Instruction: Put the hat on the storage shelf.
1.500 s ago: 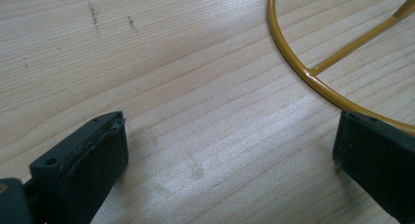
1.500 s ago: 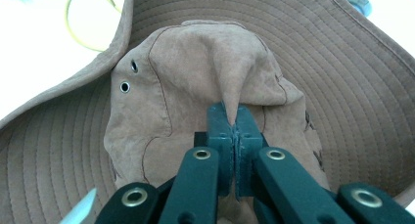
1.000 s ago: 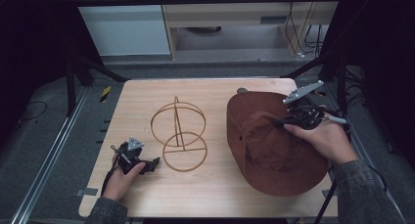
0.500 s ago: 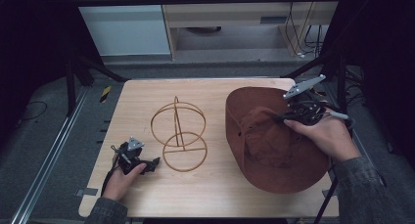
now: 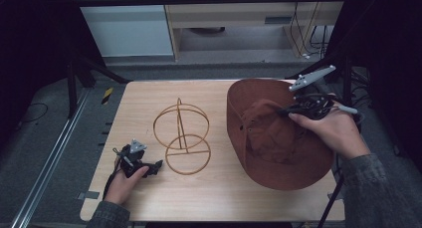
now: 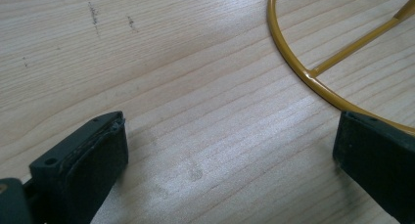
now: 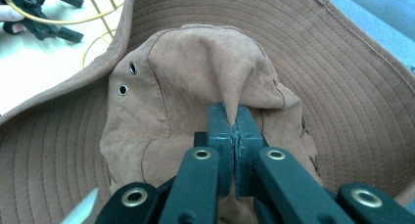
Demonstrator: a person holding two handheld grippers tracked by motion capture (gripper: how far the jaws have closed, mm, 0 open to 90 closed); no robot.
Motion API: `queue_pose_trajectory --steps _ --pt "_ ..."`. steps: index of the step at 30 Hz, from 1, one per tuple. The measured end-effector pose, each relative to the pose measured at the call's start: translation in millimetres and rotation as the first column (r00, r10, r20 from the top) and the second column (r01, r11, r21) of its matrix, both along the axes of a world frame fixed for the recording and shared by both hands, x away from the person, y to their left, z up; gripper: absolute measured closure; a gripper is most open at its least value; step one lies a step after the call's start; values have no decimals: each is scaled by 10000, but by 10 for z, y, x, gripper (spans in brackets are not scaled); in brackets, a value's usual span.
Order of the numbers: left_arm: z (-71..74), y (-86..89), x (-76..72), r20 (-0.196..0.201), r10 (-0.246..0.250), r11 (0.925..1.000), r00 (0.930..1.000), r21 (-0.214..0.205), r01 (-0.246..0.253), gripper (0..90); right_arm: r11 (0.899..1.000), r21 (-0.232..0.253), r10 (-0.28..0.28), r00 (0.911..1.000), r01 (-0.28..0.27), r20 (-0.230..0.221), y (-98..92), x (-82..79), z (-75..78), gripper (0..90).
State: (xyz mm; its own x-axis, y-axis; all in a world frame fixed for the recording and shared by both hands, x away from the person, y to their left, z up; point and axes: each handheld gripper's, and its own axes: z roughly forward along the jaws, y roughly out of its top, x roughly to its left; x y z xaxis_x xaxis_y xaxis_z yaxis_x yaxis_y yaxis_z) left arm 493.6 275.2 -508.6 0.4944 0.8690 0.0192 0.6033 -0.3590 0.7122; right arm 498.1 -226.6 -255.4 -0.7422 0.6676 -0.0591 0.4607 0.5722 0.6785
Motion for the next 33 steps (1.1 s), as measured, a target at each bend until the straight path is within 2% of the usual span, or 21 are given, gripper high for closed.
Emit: queue_pose_trajectory --steps 8,13,20,33 --pt "1 0 1 15 0 10000 10000 27 0 0 10000 61 -17 9999 17 101 28 10 66 892" --pt "0 1 1 15 -7 10000 10000 22 7 0 9999 104 -17 9995 14 324 41 9 176 892" --pt "1 -1 1 13 7 10000 10000 23 -7 0 9997 249 -82 9991 71 409 48 29 263 893" --pt "1 -1 1 11 6 10000 10000 24 -6 0 9995 300 120 9976 -141 686 146 22 401 893"
